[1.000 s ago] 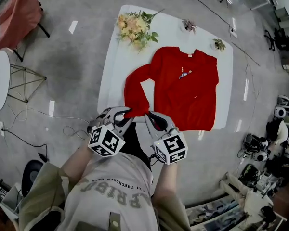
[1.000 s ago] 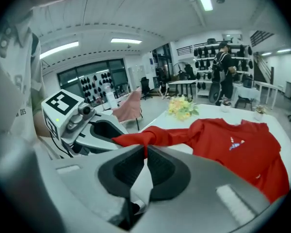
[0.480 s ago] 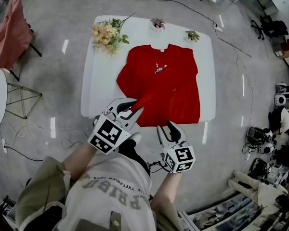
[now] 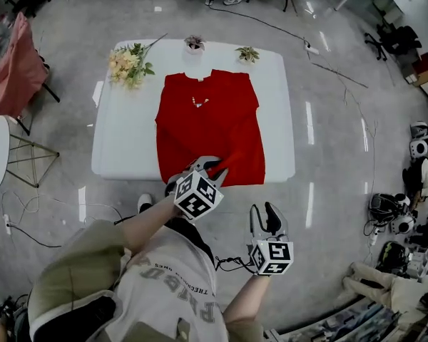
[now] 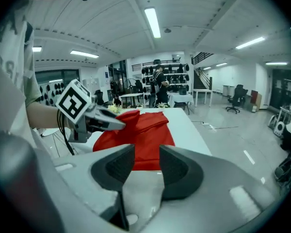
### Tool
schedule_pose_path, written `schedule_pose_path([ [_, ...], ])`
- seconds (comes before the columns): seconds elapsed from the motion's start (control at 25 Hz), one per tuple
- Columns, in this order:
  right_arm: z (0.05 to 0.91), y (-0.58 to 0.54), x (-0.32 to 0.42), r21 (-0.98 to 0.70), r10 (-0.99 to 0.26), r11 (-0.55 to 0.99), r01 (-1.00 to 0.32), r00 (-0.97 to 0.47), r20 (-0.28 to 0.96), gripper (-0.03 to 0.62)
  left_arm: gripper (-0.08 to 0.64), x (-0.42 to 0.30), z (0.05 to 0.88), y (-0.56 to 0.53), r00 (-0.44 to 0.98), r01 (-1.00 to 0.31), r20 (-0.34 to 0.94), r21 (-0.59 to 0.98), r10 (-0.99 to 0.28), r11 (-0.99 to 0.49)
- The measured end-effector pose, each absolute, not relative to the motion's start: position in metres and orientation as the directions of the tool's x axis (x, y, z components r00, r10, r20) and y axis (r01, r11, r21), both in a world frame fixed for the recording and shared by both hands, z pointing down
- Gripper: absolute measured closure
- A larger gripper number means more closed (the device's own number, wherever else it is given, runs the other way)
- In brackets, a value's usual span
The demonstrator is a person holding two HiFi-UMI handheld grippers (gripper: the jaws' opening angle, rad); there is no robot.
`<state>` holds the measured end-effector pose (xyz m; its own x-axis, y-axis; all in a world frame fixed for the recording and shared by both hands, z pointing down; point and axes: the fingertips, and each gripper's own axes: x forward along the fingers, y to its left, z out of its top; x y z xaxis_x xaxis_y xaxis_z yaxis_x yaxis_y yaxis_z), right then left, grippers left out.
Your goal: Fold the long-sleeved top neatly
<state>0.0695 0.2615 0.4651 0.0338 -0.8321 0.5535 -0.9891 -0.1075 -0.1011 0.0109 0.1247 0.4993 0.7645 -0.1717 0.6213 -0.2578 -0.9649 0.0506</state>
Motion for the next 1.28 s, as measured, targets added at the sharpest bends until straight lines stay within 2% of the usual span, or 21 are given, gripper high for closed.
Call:
schedule_pose_path([
  [0.32,0.465,0.248,0.114,-0.152,-0.865,-0.136,-0.979,0.043,0.500,0.446,0.494,0.056,0.575,0.137,0.670,-0.213,0.734,0.044,-0.113,-0.976],
  [0.48,0.467,0.215,0.122,-0.183,-0.871,-0.102,-0.978,-0.001,0.491,0.446,0.484,0.065,0.603,0.150,0.635,-0.125,0.772,0.095,-0.006,-0.988],
  [0.52,0.468,0.204,0.123,-0.187,-0.870,-0.091,-0.978,-0.013,0.492,0.446,0.445,0.065,0.605,0.159,0.635,-0.077,0.770,0.139,0.059,-0.987],
  [0.6,0.475,0.180,0.119,-0.215,-0.863,-0.055,-0.975,-0.062,0.501,0.442,0.203,0.056,0.597,0.173,0.635,0.017,0.750,0.225,0.184,-0.974],
  [0.64,0.480,0.167,0.114,-0.236,-0.853,-0.024,-0.972,-0.104,0.512,0.323,0.184,0.048,0.589,0.172,0.645,0.033,0.737,0.240,0.204,-0.970],
  [0.68,0.486,0.155,0.110,-0.248,-0.836,0.010,-0.969,-0.144,0.529,0.267,0.172,0.037,0.578,0.164,0.665,0.017,0.722,0.240,0.190,-0.971],
  [0.8,0.511,0.120,0.102,-0.209,-0.767,0.102,-0.973,-0.210,0.606,0.267,0.173,-0.012,0.561,0.107,0.713,-0.198,0.701,0.237,0.027,-0.951],
  [0.88,0.531,0.098,0.097,-0.182,-0.715,0.149,-0.972,-0.233,0.659,0.267,0.175,-0.051,0.573,0.065,0.678,-0.375,0.731,0.261,-0.071,-0.889],
  [1.04,0.578,0.070,0.095,-0.145,-0.561,0.230,-0.962,-0.253,0.788,0.270,0.183,-0.096,0.604,0.013,0.601,-0.603,0.786,0.326,-0.146,-0.728],
  [1.12,0.601,0.067,0.095,-0.112,-0.474,0.284,-0.952,-0.241,0.847,0.278,0.204,-0.102,0.610,0.001,0.584,-0.668,0.795,0.354,-0.166,-0.654],
  [1.2,0.616,0.068,0.093,-0.092,-0.400,0.339,-0.936,-0.232,0.887,0.285,0.285,-0.104,0.615,-0.005,0.552,-0.710,0.815,0.348,-0.176,-0.612],
  [1.28,0.625,0.069,0.092,-0.082,-0.350,0.386,-0.919,-0.229,0.908,0.349,0.352,-0.104,0.621,-0.005,0.524,-0.736,0.834,0.339,-0.175,-0.586],
])
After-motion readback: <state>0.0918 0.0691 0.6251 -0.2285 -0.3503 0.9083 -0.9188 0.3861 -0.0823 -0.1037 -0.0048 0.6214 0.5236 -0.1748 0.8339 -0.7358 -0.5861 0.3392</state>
